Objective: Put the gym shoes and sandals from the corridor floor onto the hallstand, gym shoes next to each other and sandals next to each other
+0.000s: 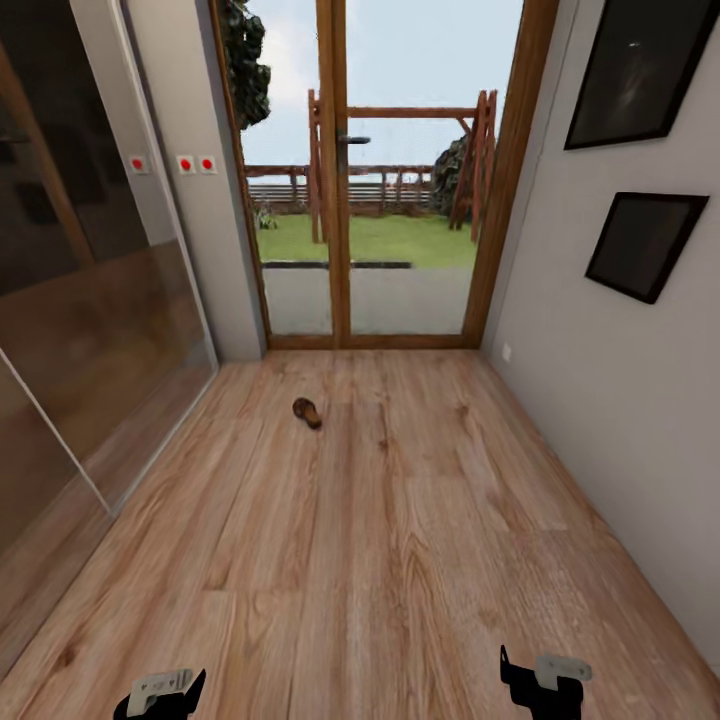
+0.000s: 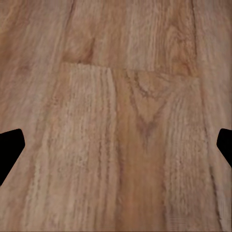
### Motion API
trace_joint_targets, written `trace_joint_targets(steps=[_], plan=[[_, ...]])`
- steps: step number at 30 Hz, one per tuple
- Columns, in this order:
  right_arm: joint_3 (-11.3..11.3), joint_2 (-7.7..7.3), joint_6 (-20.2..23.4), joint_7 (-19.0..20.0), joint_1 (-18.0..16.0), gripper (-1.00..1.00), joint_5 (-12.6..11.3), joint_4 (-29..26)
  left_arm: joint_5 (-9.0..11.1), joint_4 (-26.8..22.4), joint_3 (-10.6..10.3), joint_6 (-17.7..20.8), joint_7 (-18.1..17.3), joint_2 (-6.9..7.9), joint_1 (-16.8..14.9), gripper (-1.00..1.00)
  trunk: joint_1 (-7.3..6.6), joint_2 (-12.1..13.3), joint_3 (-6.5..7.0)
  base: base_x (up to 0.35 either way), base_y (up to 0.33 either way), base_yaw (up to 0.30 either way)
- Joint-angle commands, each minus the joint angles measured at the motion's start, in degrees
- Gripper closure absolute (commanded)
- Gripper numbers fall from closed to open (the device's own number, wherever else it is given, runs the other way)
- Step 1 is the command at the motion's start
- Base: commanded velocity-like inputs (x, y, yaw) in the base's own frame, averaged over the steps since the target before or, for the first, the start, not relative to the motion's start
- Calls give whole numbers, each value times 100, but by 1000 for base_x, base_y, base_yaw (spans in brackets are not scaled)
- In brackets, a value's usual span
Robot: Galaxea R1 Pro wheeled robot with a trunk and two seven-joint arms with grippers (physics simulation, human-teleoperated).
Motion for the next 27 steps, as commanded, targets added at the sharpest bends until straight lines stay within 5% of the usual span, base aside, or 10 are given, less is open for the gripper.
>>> trace_joint_targets(steps=[1, 10, 27], plan=[[-9, 1, -22, 17, -2, -100, -28, 3, 57, 5, 20, 1, -57, -1, -4, -100, 2, -2, -5, 292, -142, 151], [-12, 1, -28, 17, -2, -100, -30, -1, 57, 4, 20, 1, -57, -1, -4, -100, 2, -2, -5, 292, -142, 156], [-18, -8, -40, 34, -2, -100, -22, -6, 57, 3, 20, 1, -57, -1, -4, -100, 2, -2, -5, 292, -142, 9]])
